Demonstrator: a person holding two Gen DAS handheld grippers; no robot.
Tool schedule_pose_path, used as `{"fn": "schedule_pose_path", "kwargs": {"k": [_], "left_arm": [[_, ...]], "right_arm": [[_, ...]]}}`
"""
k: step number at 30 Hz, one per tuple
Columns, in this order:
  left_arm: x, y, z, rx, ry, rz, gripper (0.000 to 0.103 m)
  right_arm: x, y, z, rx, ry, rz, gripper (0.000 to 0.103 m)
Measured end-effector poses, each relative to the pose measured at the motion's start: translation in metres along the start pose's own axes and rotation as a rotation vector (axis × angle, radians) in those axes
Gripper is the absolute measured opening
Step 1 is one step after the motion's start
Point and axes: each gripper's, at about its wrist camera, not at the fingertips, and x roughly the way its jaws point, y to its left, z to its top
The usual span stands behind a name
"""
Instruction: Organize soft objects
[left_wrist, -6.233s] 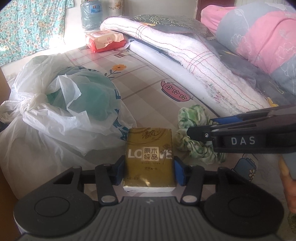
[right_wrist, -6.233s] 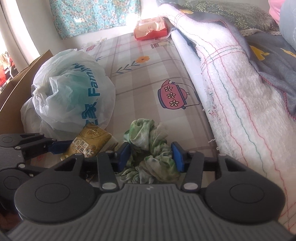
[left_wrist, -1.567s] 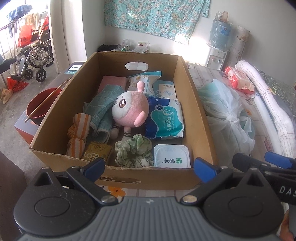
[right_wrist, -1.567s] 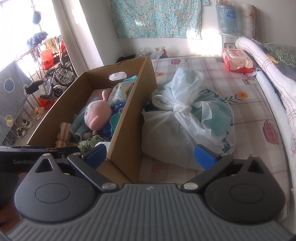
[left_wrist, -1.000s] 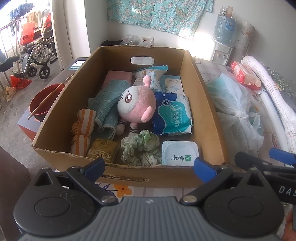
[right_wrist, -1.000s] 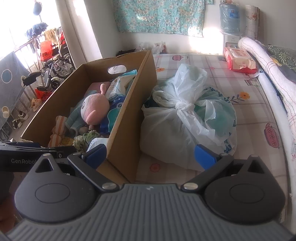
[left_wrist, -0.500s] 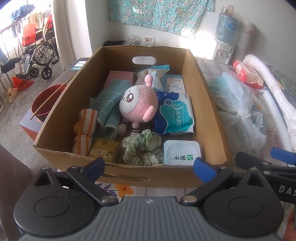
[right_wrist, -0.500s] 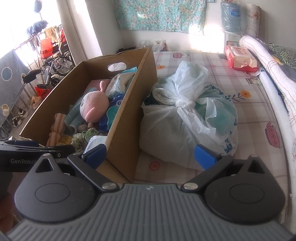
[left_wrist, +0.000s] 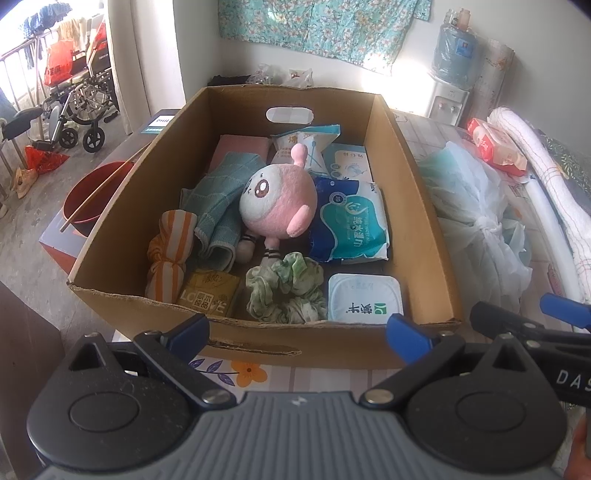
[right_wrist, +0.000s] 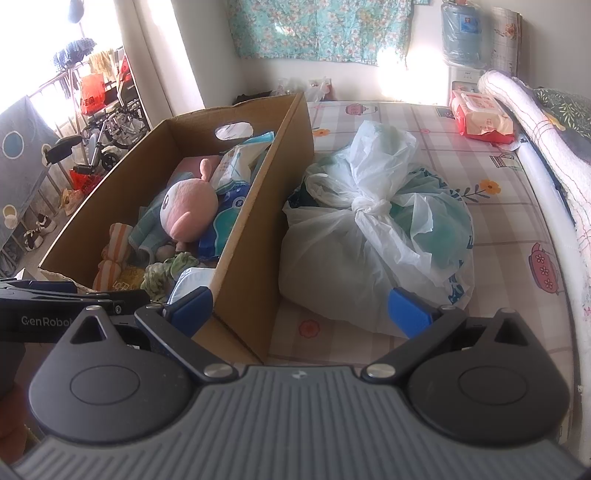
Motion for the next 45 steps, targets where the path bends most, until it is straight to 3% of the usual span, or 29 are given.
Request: {"fn": "schedule_pose_path", "kwargs": {"k": [45], "left_arm": [[-0.0015, 0.0074, -0.0025, -0.021, 0.019, -0.013, 0.102]], "right_arm": [[-0.0051, 0.0089, 0.0019, -0.036, -0.001, -0.015, 0.102]]}}
